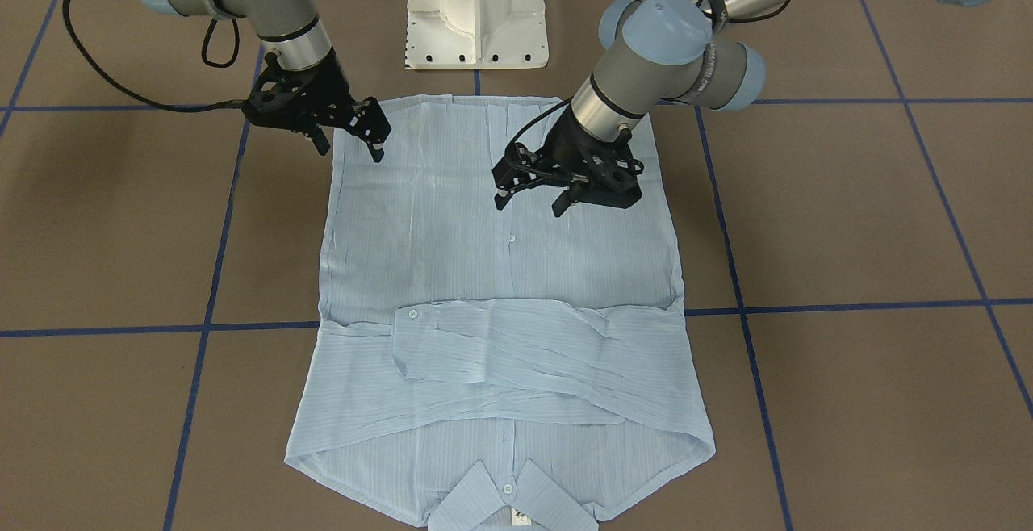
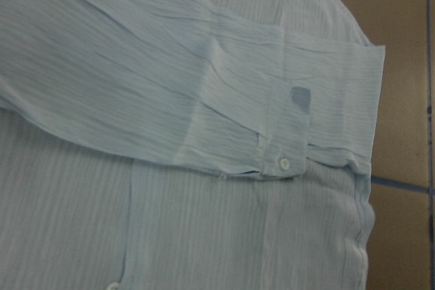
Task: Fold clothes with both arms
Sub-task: 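Move both grippers down to the hem corners nearest the robot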
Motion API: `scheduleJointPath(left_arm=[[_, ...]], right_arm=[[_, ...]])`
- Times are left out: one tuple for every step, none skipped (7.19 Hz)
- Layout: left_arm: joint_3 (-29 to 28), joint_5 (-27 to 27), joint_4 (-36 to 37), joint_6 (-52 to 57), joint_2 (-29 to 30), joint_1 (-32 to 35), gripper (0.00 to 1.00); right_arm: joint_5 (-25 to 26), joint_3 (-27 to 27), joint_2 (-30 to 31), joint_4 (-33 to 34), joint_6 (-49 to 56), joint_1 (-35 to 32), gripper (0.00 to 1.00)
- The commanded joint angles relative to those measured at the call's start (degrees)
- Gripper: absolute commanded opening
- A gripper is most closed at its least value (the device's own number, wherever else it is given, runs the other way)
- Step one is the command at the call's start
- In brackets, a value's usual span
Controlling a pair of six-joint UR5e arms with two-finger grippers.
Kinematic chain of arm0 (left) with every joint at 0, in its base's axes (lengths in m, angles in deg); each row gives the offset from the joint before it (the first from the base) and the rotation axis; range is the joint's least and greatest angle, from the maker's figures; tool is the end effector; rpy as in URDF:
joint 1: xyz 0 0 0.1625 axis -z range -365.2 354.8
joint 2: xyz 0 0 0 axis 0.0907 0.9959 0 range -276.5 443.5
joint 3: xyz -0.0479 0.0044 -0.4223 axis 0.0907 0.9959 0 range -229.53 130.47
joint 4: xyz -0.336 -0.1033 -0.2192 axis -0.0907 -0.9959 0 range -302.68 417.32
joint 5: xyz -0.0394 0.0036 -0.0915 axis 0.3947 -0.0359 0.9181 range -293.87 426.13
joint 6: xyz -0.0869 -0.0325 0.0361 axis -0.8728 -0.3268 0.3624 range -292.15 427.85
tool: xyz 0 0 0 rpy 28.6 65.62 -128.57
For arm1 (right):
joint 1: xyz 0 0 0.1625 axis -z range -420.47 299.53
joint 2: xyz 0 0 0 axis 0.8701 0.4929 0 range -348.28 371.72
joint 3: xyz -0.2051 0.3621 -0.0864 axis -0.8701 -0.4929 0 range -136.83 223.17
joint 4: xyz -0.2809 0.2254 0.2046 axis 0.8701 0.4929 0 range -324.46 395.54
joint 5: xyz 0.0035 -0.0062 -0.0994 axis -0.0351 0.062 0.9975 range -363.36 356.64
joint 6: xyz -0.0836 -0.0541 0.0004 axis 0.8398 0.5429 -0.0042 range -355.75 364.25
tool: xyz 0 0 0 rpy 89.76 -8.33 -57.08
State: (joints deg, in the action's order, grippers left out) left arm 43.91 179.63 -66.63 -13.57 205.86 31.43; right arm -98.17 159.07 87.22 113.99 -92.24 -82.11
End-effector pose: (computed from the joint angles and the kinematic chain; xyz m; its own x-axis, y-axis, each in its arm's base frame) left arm 0.4784 -0.4724 0.2302 0.3114 -0.0612 -0.9483 0.2029 0.9792 0.0034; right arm -0.4602 -0.3171 0.3024 0.5347 0.3334 0.7765 -0.3690 0.9188 -0.1404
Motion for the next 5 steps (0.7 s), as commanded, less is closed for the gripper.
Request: scheduleJointPath(left_arm=[[1.3, 0.76, -0.15, 4.95, -5.01, 1.33, 0.99], [1.48, 0.67, -2.24, 5.22, -7.29, 1.33, 0.99], [1.48, 0.41, -2.7, 5.05, -7.57, 1.33, 0.99], [1.13, -0.12, -2.53, 4.7, -7.58, 1.25, 0.99], [1.3, -0.56, -2.53, 4.69, -7.75, 1.25, 0.99]], right_arm=[[3.76, 0.82, 3.76, 1.53, -5.35, 6.33, 0.99], [5.07, 0.82, 4.21, 1.62, -5.98, 7.66, 0.99], [5.17, 0.82, 4.65, 1.71, -8.24, 8.89, 0.99], [6.13, 0.82, 5.61, 1.71, -9.14, 10.03, 0.98], [6.48, 0.73, 5.71, 1.71, -9.49, 10.3, 0.95]])
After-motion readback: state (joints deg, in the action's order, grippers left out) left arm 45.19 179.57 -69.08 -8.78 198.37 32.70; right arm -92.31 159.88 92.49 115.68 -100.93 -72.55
